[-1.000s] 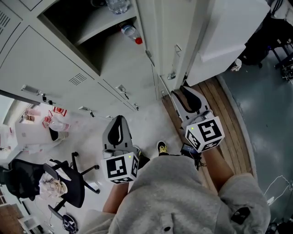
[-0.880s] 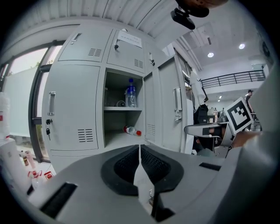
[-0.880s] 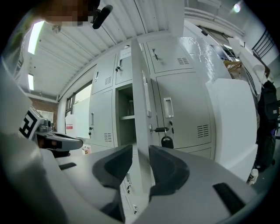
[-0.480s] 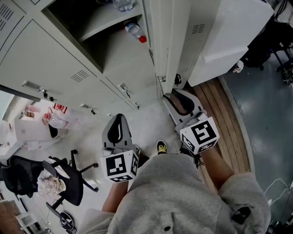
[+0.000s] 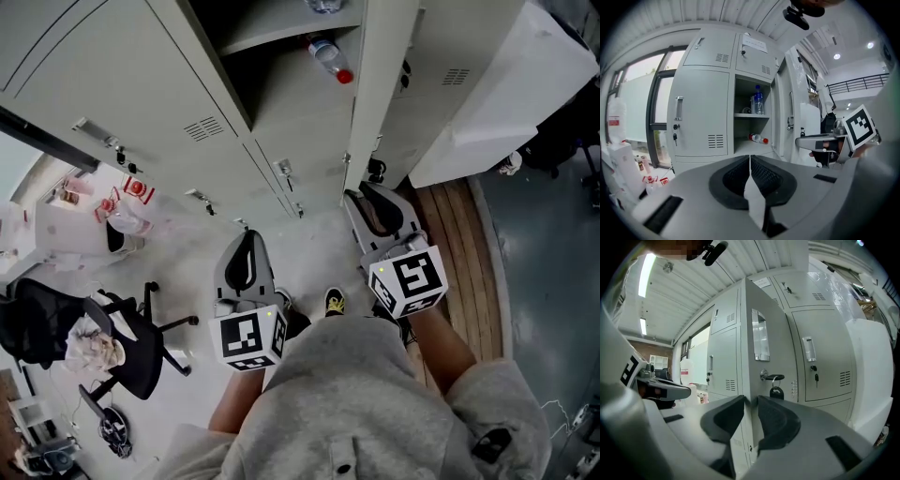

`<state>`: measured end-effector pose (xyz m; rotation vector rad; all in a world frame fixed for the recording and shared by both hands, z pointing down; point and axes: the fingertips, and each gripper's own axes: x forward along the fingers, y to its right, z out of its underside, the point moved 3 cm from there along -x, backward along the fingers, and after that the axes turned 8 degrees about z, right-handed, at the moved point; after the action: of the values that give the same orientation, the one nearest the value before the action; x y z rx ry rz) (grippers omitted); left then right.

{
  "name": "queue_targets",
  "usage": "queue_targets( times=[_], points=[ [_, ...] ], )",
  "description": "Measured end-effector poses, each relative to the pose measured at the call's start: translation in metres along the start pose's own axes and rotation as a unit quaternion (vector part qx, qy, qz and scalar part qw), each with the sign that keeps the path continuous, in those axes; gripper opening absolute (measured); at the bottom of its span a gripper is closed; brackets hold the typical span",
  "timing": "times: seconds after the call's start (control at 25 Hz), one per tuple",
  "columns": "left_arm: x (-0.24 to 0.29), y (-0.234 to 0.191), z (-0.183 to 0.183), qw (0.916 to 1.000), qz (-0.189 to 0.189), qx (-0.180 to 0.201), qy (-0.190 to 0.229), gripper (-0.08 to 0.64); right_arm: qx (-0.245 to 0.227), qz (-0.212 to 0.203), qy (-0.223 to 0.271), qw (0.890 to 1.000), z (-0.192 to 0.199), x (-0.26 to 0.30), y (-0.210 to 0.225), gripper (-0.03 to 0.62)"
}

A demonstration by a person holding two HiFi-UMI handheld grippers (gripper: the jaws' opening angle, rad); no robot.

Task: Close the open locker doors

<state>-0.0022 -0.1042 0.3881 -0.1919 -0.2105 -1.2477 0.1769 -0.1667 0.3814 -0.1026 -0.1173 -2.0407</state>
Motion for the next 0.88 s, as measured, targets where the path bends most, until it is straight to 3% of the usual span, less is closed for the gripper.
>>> queue_targets(
  times=[0.88],
  points=[
    [-0.014, -0.107, -0.003, 0.9995, -0.030, -0.011, -0.007, 0.011, 0.008, 0.041, 0.011, 0.999, -0.007, 0.093, -0.071, 0.092]
  ],
)
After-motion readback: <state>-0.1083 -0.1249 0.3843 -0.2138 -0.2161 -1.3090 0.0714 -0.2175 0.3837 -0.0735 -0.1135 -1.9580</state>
